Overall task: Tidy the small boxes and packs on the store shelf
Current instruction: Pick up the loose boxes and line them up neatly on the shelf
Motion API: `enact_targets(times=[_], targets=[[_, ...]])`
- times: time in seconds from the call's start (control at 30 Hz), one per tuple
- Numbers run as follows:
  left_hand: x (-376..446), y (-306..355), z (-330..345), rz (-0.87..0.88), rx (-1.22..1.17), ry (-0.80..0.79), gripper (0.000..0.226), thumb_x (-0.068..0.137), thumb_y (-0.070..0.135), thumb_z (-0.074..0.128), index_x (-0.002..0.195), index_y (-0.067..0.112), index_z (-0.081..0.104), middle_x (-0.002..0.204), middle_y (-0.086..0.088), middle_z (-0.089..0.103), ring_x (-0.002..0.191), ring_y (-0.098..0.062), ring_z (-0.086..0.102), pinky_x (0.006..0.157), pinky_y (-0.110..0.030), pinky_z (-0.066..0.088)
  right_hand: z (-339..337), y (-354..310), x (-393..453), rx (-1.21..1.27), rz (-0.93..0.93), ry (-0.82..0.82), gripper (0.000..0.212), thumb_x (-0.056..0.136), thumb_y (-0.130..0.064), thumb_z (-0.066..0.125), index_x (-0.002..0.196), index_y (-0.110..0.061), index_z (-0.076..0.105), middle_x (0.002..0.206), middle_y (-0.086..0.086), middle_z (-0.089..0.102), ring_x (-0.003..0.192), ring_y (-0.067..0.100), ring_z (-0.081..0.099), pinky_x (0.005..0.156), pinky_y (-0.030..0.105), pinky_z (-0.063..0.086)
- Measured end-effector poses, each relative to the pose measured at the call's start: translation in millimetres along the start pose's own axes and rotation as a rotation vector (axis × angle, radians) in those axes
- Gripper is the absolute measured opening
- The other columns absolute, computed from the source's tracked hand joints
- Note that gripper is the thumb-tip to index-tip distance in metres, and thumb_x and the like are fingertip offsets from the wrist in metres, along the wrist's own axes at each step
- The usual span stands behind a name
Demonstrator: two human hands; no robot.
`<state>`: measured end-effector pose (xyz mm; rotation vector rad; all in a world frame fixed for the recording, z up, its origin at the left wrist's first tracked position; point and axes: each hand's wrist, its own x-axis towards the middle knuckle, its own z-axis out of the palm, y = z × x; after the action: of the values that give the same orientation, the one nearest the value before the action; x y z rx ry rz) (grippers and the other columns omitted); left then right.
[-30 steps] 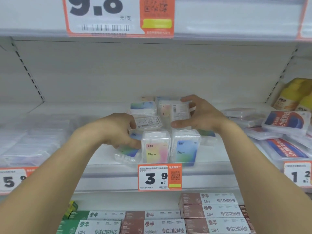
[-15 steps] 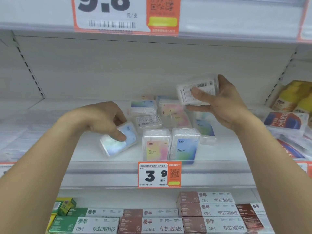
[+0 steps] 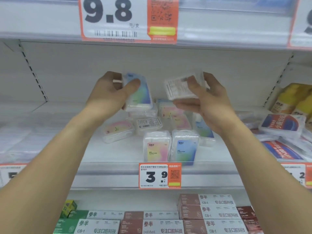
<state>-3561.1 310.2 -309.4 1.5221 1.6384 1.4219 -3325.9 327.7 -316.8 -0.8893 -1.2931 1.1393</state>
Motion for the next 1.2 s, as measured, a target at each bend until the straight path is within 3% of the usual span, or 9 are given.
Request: enact_targets(times=[0.1,0.23,0.47,0.6,0.67,0.8,0.97,1.1,1.2], targets=[[-5,5,9,0.016,-0.097,-0.04,0.033,0.088,0.044,0.064,0.113,0.023,0.055,0.093,-0.004,0.075,0.073,-0.023,0.07,0.067,-0.036,0.055,-3,1,2,0.418,0.096,-0.131,0.038,0.094,-0.021,0.065,0.126,-0.002,0.055,0.131,0.012,0.057,0.116,0.037,0.064,0.098,0.046,0.053],[-15,13,17,0.025,-0.266,-0.14,0.035,0.093,0.032,0.061,0.123,0.018,0.049,0.094,-0.001,0.076,0.081,-0.019,0.074,0.074,-0.038,0.061,-3,6,0,0.357,0.057,-0.108,0.018,0.087,0.003,0.062,0.101,-0.004,0.071,0.116,0.014,0.066,0.115,0.03,0.062,0.096,0.035,0.054],[-24,24,25,0.094,-0.308,-0.191,0.046,0.089,0.03,0.066,0.127,0.02,0.042,0.097,-0.001,0.075,0.085,-0.019,0.074,0.076,-0.037,0.059,-11,4,-10,0.413,0.009,-0.181,0.079,0.073,0.025,0.063,0.138,-0.017,0.044,0.125,0.028,0.062,0.101,0.034,0.067,0.087,0.038,0.056],[-28,27,32,0.127,-0.267,-0.199,0.051,0.087,0.031,0.068,0.13,0.019,0.044,0.102,0.001,0.074,0.082,-0.009,0.072,0.065,-0.022,0.053,-19,-3,-13,0.161,-0.065,-0.154,0.09,0.061,0.019,0.072,0.138,-0.022,0.046,0.114,0.016,0.067,0.101,0.033,0.068,0.086,0.045,0.058],[-29,27,36,0.111,-0.308,-0.22,0.051,0.086,0.026,0.07,0.13,0.016,0.046,0.105,-0.001,0.073,0.088,-0.014,0.072,0.071,-0.031,0.059,-26,-9,-15,0.006,-0.116,-0.108,0.075,0.06,0.008,0.076,0.126,-0.023,0.057,0.107,0.008,0.07,0.102,0.03,0.068,0.087,0.045,0.057],[-34,30,47,0.159,-0.219,-0.213,0.042,0.082,0.02,0.075,0.119,0.016,0.055,0.101,0.003,0.072,0.09,-0.013,0.071,0.075,-0.031,0.058,-50,-19,-22,-0.197,-0.167,-0.03,0.049,0.063,0.009,0.083,0.1,-0.017,0.064,0.096,-0.001,0.072,0.093,0.018,0.069,0.086,0.036,0.056],[-36,36,57,0.214,-0.149,-0.165,0.042,0.078,0.018,0.079,0.111,0.017,0.054,0.096,0.002,0.07,0.086,-0.015,0.07,0.071,-0.028,0.059,-83,-32,-35,-0.445,-0.046,-0.02,0.042,0.071,0.008,0.079,0.102,-0.014,0.061,0.094,0.004,0.072,0.079,0.012,0.067,0.065,0.017,0.052],[-33,33,61,0.22,-0.059,-0.213,0.044,0.078,0.019,0.077,0.114,0.022,0.051,0.095,0.008,0.068,0.086,-0.013,0.068,0.07,-0.025,0.057,-92,-20,-37,-0.629,0.115,-0.165,0.044,0.071,0.001,0.082,0.107,-0.018,0.064,0.109,0.015,0.07,0.089,0.029,0.068,0.076,0.036,0.056],[-31,26,63,0.203,-0.016,-0.285,0.048,0.078,0.018,0.076,0.118,0.027,0.051,0.096,0.002,0.071,0.086,-0.019,0.068,0.073,-0.033,0.057,-89,-8,-38,-0.6,0.271,-0.332,0.04,0.079,0.002,0.077,0.112,-0.015,0.064,0.11,0.014,0.07,0.087,0.02,0.07,0.073,0.031,0.058]])
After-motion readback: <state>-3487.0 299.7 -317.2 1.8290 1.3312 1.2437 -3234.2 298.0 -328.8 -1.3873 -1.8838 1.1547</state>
